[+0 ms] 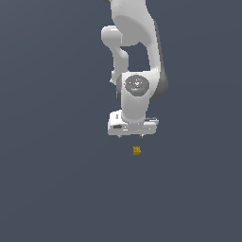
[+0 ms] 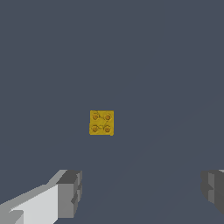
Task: Pick up the object and move it to a goal position.
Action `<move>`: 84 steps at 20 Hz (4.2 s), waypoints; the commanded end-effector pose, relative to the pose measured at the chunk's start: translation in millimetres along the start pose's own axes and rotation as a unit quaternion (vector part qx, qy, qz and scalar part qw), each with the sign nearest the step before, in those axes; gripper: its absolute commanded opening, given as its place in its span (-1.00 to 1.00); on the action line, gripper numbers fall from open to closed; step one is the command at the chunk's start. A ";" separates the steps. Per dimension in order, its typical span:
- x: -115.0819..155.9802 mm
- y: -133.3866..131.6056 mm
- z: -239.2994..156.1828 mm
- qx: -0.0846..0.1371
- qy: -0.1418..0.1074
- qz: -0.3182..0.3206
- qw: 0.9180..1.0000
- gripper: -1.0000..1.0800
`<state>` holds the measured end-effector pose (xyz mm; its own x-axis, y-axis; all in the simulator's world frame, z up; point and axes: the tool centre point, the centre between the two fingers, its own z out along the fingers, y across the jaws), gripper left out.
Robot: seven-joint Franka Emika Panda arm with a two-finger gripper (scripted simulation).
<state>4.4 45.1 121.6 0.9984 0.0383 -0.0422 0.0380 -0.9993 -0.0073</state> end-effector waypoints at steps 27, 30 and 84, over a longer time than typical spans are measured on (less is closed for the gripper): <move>30.6 -33.3 89.8 -0.003 0.021 0.018 1.000 0.92; 31.5 -33.6 97.4 -0.003 0.021 0.018 1.000 0.92; 100.7 94.4 -192.6 -0.003 0.021 0.018 1.000 -1.00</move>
<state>114.1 -42.8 300.3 1.0000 0.0023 0.0003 0.0023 -1.0000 -0.0004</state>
